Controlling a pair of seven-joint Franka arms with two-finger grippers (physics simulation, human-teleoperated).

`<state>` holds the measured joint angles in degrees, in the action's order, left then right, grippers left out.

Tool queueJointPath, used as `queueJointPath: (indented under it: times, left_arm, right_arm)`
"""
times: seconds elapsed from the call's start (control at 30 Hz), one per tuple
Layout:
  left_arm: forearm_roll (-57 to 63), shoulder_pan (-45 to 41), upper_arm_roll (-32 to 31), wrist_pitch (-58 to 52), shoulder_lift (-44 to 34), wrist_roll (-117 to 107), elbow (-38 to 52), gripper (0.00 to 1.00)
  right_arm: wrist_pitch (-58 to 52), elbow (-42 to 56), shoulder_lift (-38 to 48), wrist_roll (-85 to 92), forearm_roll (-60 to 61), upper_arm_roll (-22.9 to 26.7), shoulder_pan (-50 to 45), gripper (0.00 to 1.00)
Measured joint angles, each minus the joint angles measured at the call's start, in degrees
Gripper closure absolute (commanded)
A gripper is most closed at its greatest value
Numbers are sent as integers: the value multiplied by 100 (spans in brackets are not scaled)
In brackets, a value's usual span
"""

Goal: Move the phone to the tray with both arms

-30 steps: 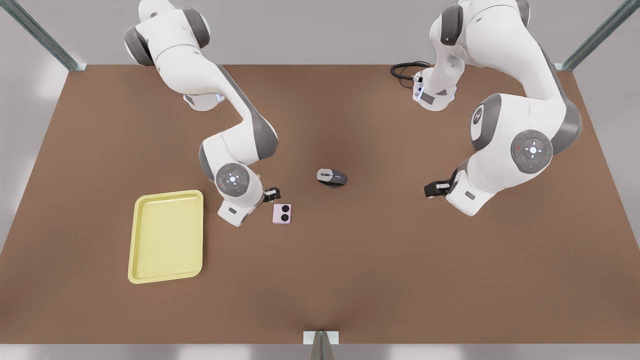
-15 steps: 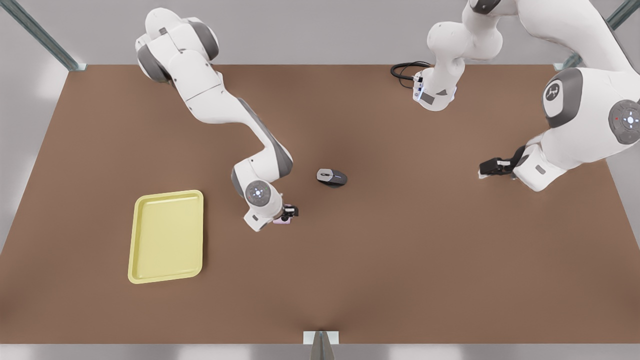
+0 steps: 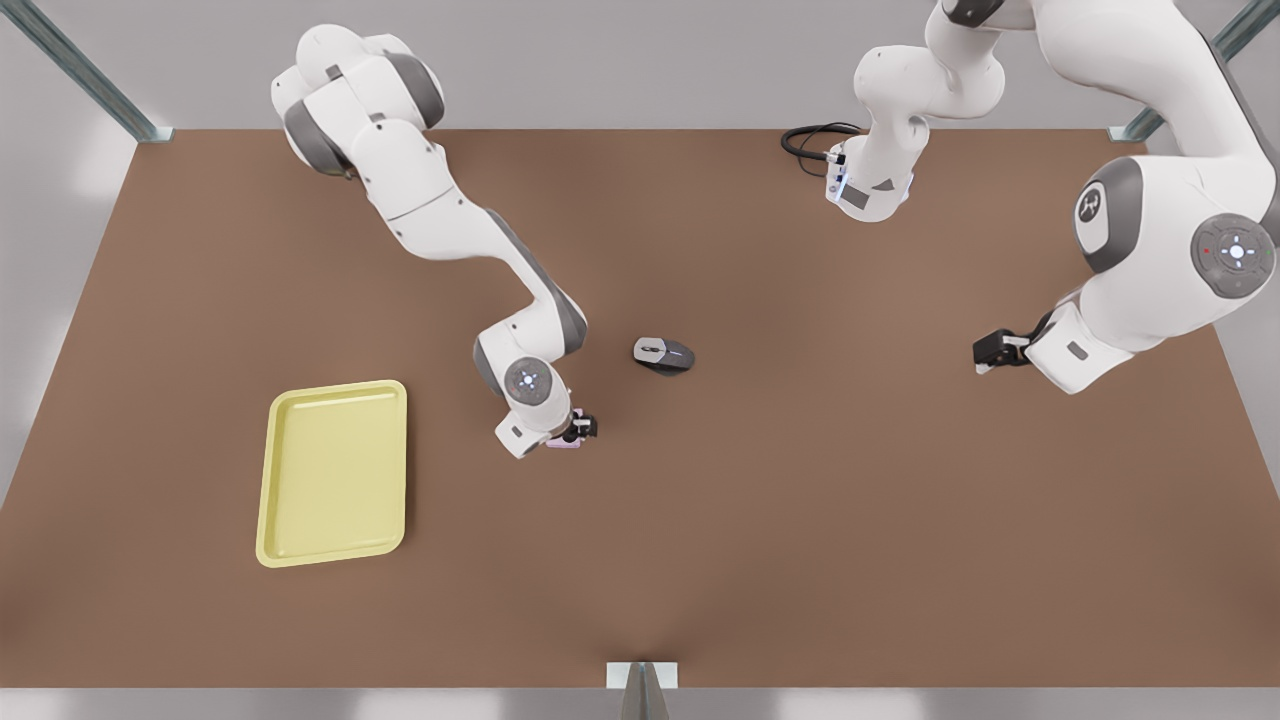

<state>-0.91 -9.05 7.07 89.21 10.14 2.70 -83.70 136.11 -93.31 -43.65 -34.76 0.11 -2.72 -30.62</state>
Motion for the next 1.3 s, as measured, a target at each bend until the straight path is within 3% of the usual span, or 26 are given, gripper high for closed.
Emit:
queueJointPath:
  times: [0.73, 0.87, 1.0, 1.3]
  left_arm:
    - [18, -12, -6, 56, 11, 246, 8, 0]
    - [18, -16, -6, 56, 11, 259, 9, 0]
    - [15, -9, -6, 70, 12, 270, 5, 0]
    - [10, -9, -6, 85, 11, 286, 9, 0]
  right_arm:
    - [347, -267, -16, -262, -106, -132, 3, 0]
    - [372, -334, 7, -266, -120, -132, 3, 14]
    - [387, -336, 14, -256, -108, -132, 3, 22]
    - [399, -340, 67, -231, -115, -132, 10, 22]
